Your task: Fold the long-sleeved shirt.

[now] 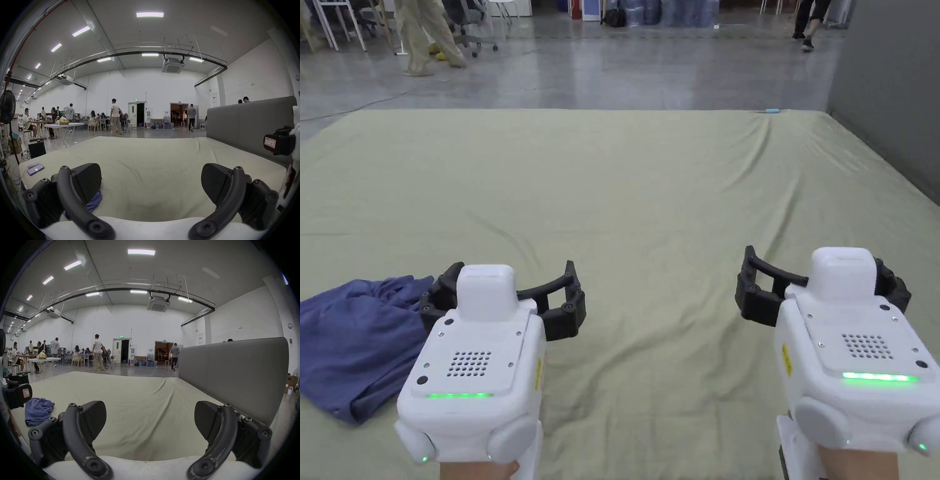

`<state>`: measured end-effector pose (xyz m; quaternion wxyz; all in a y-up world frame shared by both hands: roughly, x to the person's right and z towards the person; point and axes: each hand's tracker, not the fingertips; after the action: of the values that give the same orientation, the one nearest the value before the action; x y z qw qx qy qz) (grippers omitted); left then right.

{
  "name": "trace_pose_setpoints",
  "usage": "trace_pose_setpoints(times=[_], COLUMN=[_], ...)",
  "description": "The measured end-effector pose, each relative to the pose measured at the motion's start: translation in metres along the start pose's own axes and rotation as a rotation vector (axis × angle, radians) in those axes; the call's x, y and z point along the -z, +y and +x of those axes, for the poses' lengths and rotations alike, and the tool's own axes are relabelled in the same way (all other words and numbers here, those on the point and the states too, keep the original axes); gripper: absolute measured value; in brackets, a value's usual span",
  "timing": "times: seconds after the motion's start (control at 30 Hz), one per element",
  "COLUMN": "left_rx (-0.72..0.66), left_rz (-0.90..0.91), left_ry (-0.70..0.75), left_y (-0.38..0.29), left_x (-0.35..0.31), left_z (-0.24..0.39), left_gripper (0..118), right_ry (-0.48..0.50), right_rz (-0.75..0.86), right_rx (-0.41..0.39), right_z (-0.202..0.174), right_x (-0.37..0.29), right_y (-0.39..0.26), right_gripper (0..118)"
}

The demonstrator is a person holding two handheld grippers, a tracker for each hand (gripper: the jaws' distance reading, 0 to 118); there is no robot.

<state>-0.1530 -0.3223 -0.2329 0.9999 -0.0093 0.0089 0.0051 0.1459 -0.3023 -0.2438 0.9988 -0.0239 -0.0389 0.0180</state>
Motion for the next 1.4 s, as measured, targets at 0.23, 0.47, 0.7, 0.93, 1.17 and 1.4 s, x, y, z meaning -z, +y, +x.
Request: trace_pose_setpoints(times=[0.23, 0.47, 0.7, 0.93, 1.17, 1.4], left_rx=[0.009, -0.006, 0.008, 0.009, 0.008, 0.007], left_rz=[-0.017, -0.005, -0.013, -0.01, -0.023, -0.025], left_ry=[0.005, 0.003, -0.008, -0.021, -0.018, -0.019], left_y=[-0.004, -0.004, -0.002, 0.0, 0.004, 0.003], left_x=[-0.002, -0.002, 0.0, 0.0, 0.0, 0.002], left_z=[-0.007, -0.004, 0.002, 0.003, 0.004, 0.001], left_gripper=[118, 118, 118, 118, 118, 118], right_ry=[0.01, 0.022, 0.018, 0.01, 0.006, 0.016], right_rz=[-0.003, -0.001, -0.001, 0.002, -0.01, -0.005], right_rx=[-0.003, -0.005, 0.002, 0.002, -0.002, -0.003], right_z=[-0.006, -0.005, -0.002, -0.002, -0.002, -0.004], right_x=[-0.005, -0.003, 0.0, -0.001, 0.0, 0.001], right_y=[0.002, -0.001, -0.003, -0.001, -0.001, 0.001], right_gripper=[110, 110, 110, 110, 110, 110])
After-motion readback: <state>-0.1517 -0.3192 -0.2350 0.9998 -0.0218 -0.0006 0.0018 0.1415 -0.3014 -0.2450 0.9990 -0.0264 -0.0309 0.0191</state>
